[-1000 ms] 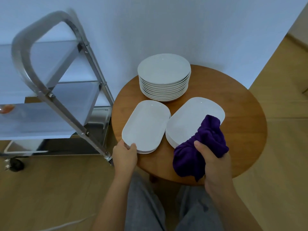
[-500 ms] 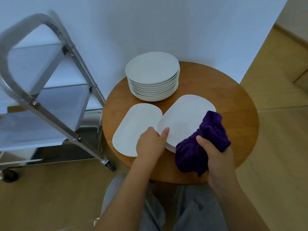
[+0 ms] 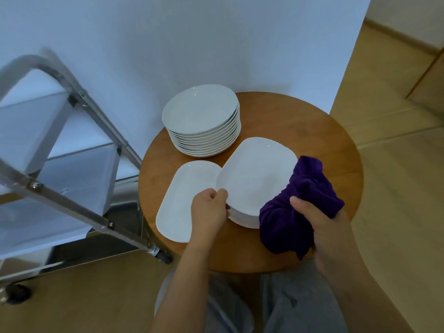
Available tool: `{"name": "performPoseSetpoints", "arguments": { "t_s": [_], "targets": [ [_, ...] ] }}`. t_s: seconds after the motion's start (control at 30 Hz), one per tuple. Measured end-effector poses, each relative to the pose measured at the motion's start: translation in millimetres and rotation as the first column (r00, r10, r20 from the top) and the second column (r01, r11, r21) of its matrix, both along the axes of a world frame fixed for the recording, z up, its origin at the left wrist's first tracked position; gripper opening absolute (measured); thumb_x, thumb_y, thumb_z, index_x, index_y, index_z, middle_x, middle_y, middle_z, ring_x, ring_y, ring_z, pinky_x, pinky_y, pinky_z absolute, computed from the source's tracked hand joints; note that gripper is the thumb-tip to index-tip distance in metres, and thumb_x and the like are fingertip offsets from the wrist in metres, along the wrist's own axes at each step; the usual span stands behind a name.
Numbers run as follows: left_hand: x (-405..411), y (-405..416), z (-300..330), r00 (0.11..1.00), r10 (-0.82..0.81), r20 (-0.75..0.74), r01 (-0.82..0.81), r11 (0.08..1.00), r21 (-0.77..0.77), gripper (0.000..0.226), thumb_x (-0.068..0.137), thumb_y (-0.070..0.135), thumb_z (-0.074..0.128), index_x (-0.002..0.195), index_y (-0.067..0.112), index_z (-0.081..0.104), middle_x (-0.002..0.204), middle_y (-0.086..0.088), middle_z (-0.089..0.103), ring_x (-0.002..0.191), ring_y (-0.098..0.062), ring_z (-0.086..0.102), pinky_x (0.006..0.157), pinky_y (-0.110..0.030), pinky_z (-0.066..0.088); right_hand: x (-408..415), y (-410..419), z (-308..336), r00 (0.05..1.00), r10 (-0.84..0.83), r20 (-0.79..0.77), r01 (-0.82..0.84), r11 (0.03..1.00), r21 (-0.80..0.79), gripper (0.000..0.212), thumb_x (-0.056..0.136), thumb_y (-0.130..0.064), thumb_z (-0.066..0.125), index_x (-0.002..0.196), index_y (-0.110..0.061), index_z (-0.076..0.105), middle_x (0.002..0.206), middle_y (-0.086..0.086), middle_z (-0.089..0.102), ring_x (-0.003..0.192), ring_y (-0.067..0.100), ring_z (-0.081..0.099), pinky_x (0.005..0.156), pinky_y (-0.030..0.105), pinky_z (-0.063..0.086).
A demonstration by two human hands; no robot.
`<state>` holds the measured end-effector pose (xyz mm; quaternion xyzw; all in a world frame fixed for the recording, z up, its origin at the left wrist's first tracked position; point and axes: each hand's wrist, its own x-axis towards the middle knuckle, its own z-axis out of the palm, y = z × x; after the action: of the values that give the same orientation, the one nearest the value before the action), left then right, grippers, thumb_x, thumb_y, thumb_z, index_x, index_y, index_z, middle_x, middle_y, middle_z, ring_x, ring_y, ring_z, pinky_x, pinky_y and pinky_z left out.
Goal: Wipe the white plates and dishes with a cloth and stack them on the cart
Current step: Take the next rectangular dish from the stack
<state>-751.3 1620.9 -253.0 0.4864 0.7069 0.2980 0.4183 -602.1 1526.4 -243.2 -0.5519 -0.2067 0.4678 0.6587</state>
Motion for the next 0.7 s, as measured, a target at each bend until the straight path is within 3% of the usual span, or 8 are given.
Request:
{"name": "performPoseSetpoints", "arguments": {
  "t_s": [0.1, 0.23, 0.3, 0.37, 0.5, 0.53, 0.6, 0.7],
  "targets": [
    [5.0, -6.3, 5.1, 0.963, 0.076, 0.26, -0.063, 0.996, -0.058, 0.02, 0.093, 0.023, 0.052, 0.075, 0.019, 0.058, 0.083, 0.001, 0.061, 0.076, -0.016, 0.061, 0.059, -0.02, 0.053, 7.2, -3.2, 4.1, 0.999, -0.035, -0.023, 0.036, 0.997, 0.065, 0.051, 0.056, -0.032, 0.073, 0.106, -0.027, 0.062, 0.092, -0.006, 0.072, 0.086, 0.014, 0.069, 0.069, 0.03, 0.055],
    [11.0, -13.6, 9.2, 0.784, 0.257, 0.565, -0.142, 0.961, -0.239, 0.01, 0.088, 0.008, 0.055, 0.095, 0.015, 0.055, 0.097, 0.0, 0.056, 0.086, -0.02, 0.059, 0.055, -0.023, 0.055, 15.5, -8.6, 8.0, 0.996, -0.049, -0.074, 0.06, 0.987, 0.149, 0.056, 0.065, -0.033, 0.069, 0.119, -0.023, 0.057, 0.101, -0.005, 0.071, 0.094, 0.015, 0.068, 0.072, 0.029, 0.058],
    [15.0, -13.1, 8.6, 0.744, 0.302, 0.596, -0.157, 0.946, -0.283, 0.026, 0.086, 0.008, 0.055, 0.109, 0.017, 0.05, 0.098, 0.003, 0.053, 0.087, -0.022, 0.056, 0.052, -0.026, 0.055, 18.1, -11.6, 8.8, 0.996, -0.049, -0.076, 0.062, 0.98, 0.191, 0.052, 0.072, -0.037, 0.069, 0.121, -0.022, 0.055, 0.102, -0.007, 0.071, 0.095, 0.014, 0.068, 0.071, 0.027, 0.057],
    [19.9, -11.1, 8.8, 0.747, 0.326, 0.579, -0.186, 0.939, -0.289, 0.022, 0.09, 0.016, 0.054, 0.11, 0.023, 0.047, 0.096, 0.005, 0.053, 0.085, -0.02, 0.055, 0.048, -0.026, 0.054, 18.8, -13.7, 8.0, 0.993, -0.068, -0.092, 0.087, 0.971, 0.222, 0.048, 0.072, -0.043, 0.065, 0.116, -0.025, 0.057, 0.101, -0.008, 0.071, 0.095, 0.012, 0.068, 0.073, 0.026, 0.057],
    [28.4, -8.1, 6.6, 0.866, 0.253, 0.432, -0.19, 0.964, -0.183, 0.029, 0.095, 0.044, 0.045, 0.119, 0.03, 0.05, 0.103, 0.008, 0.058, 0.093, -0.019, 0.057, 0.05, -0.022, 0.05, 17.4, -17.3, 5.9, 0.999, -0.021, -0.033, 0.028, 0.973, 0.23, 0.037, 0.077, -0.049, 0.06, 0.11, -0.034, 0.059, 0.101, -0.011, 0.071, 0.094, 0.01, 0.067, 0.069, 0.022, 0.056],
    [29.6, -7.4, 5.6, 0.877, 0.241, 0.416, -0.183, 0.967, -0.176, 0.031, 0.095, 0.047, 0.042, 0.12, 0.03, 0.051, 0.105, 0.007, 0.06, 0.095, -0.019, 0.058, 0.051, -0.022, 0.05, 15.9, -17.4, 7.3, 0.999, 0.027, 0.022, -0.031, 0.977, 0.212, 0.038, 0.076, -0.048, 0.06, 0.112, -0.036, 0.059, 0.105, -0.011, 0.07, 0.095, 0.01, 0.067, 0.068, 0.02, 0.055],
    [29.3, -7.9, 6.7, 0.859, 0.265, 0.438, -0.181, 0.958, -0.224, 0.027, 0.095, 0.047, 0.042, 0.113, 0.03, 0.052, 0.097, 0.007, 0.062, 0.09, -0.019, 0.06, 0.052, -0.025, 0.051, 11.4, -14.9, 13.0, 0.945, 0.144, 0.295, -0.19, 0.972, 0.135, 0.044, 0.076, -0.047, 0.065, 0.118, -0.045, 0.054, 0.121, -0.018, 0.06, 0.108, 0.003, 0.058, 0.078, 0.015, 0.05],
    [23.9, -14.5, 14.2, 0.747, 0.346, 0.568, -0.136, 0.915, -0.38, 0.03, 0.094, 0.047, 0.043, 0.11, 0.024, 0.052, 0.095, -0.003, 0.064, 0.087, -0.024, 0.063, 0.057, -0.032, 0.055, -5.6, -6.2, 22.1, 0.591, 0.372, 0.716, -0.415, 0.901, -0.126, 0.046, 0.084, -0.049, 0.06, 0.123, -0.058, 0.037, 0.141, -0.036, 0.025, 0.132, -0.01, 0.021, 0.106, 0.013, 0.019]
  ]
}}
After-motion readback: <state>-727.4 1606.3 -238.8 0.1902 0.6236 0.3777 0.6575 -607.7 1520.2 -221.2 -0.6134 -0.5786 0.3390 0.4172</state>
